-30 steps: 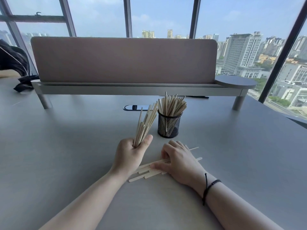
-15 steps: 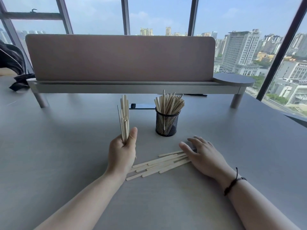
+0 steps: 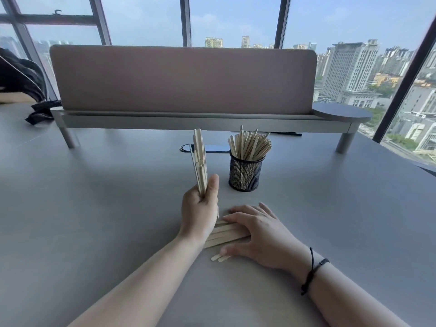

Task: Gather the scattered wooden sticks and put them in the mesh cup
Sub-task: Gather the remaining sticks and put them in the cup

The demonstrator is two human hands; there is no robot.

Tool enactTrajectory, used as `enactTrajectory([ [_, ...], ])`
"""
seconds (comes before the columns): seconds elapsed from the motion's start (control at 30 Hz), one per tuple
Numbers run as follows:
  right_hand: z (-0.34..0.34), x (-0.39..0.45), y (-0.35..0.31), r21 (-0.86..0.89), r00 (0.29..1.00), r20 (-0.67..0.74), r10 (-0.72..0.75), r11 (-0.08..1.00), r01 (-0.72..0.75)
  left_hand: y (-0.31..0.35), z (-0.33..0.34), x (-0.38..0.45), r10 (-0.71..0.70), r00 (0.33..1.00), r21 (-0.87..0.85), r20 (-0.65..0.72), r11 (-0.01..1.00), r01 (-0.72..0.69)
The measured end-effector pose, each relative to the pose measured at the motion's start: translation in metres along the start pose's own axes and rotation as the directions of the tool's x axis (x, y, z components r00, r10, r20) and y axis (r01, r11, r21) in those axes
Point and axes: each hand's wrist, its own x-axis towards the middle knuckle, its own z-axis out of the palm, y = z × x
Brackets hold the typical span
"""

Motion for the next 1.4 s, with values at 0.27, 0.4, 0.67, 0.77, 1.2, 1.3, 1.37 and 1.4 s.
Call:
enactTrajectory([
  [0.27, 0.004, 0.004, 0.000, -0.021, 0.985, -0.174, 0.006, 1.000, -0.009, 0.003, -0.009, 0.000, 0.066, 0.997, 0.044, -0.039, 0.997, -0.065],
  [0.4, -0.002, -0.001, 0.003, -0.062, 0.990, -0.139, -0.001, 0.998, -0.008, 0.000, -0.016, 0.001, 0.096, 0.994, 0.114, -0.058, 0.989, -0.089],
  [0.67, -0.019, -0.016, 0.012, 0.053, 0.998, 0.052, 0.032, 0.998, -0.035, -0.008, -0.018, 0.008, 0.019, 0.998, 0.100, -0.068, 0.995, -0.012],
  [0.77, -0.023, -0.012, 0.009, 0.077, 0.997, 0.045, 0.061, 0.995, -0.064, -0.006, -0.018, 0.008, 0.040, 0.997, 0.108, -0.060, 0.994, -0.033],
  [1.2, -0.030, 0.002, -0.006, -0.052, 0.977, 0.167, 0.133, 0.991, -0.126, -0.005, -0.019, 0.009, 0.089, 0.995, 0.153, -0.036, 0.985, -0.083],
  [1.3, -0.023, 0.003, -0.008, -0.157, 0.990, 0.098, 0.097, 0.984, -0.080, -0.008, -0.019, 0.009, 0.084, 0.996, 0.157, -0.036, 0.985, -0.077],
  [1.37, -0.016, 0.003, -0.010, -0.203, 0.998, 0.042, 0.057, 0.978, -0.047, -0.008, -0.018, 0.010, 0.081, 0.996, 0.156, -0.030, 0.985, -0.075],
  [1.4, -0.012, 0.004, -0.011, -0.222, 0.999, 0.010, 0.034, 0.975, -0.031, -0.009, -0.018, 0.010, 0.079, 0.997, 0.164, -0.027, 0.984, -0.073],
])
